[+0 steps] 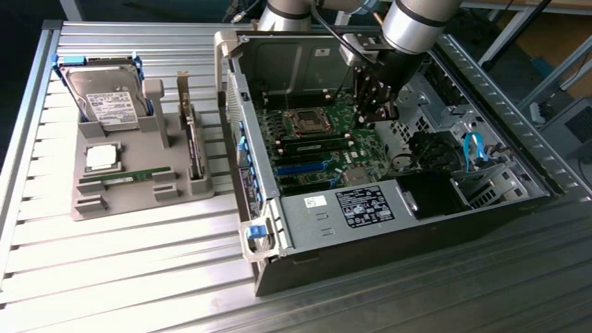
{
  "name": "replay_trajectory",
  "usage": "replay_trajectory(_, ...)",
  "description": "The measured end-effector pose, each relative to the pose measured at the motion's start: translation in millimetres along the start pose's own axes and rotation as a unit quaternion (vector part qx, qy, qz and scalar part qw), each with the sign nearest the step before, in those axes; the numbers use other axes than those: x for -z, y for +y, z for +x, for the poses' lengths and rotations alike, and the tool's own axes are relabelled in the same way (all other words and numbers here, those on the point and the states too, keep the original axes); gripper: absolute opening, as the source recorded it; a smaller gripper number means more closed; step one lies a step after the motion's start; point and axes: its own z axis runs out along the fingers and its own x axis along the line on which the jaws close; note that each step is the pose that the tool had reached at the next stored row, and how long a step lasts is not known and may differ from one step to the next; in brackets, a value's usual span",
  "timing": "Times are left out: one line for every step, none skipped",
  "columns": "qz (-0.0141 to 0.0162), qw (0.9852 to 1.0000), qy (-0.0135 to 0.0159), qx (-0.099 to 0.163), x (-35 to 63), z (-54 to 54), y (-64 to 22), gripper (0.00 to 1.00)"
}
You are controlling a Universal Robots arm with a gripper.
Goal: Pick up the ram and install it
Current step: 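Press down the ram until it locks into place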
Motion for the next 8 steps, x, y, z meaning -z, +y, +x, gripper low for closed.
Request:
replay_trajectory(0.0,1.0,0.0,0.0,-1.4,0.0,-0.1,0.1)
replay_trajectory(0.0,1.0,0.0,0.0,-2.5,0.0,-0.1,0.1)
replay_trajectory(0.0,1.0,0.0,0.0,-3.8,0.0,-0.2,0.1)
replay_trajectory(0.0,1.0,0.0,0.0,-5.3,0.1,-0.3,0.1)
replay_trajectory(0.0,1.0,0.0001,0.0,-6.3,0.1,-0.4,0.1)
replay_trajectory(0.0,1.0,0.0002,0.0,-7.3,0.1,-0.4,0.1)
replay_trajectory(0.0,1.0,0.0002,0.0,-8.3,0.1,-0.4,0.1)
replay_trajectory(0.0,1.0,0.0002,0.0,-9.3,0.1,-0.5,0.1)
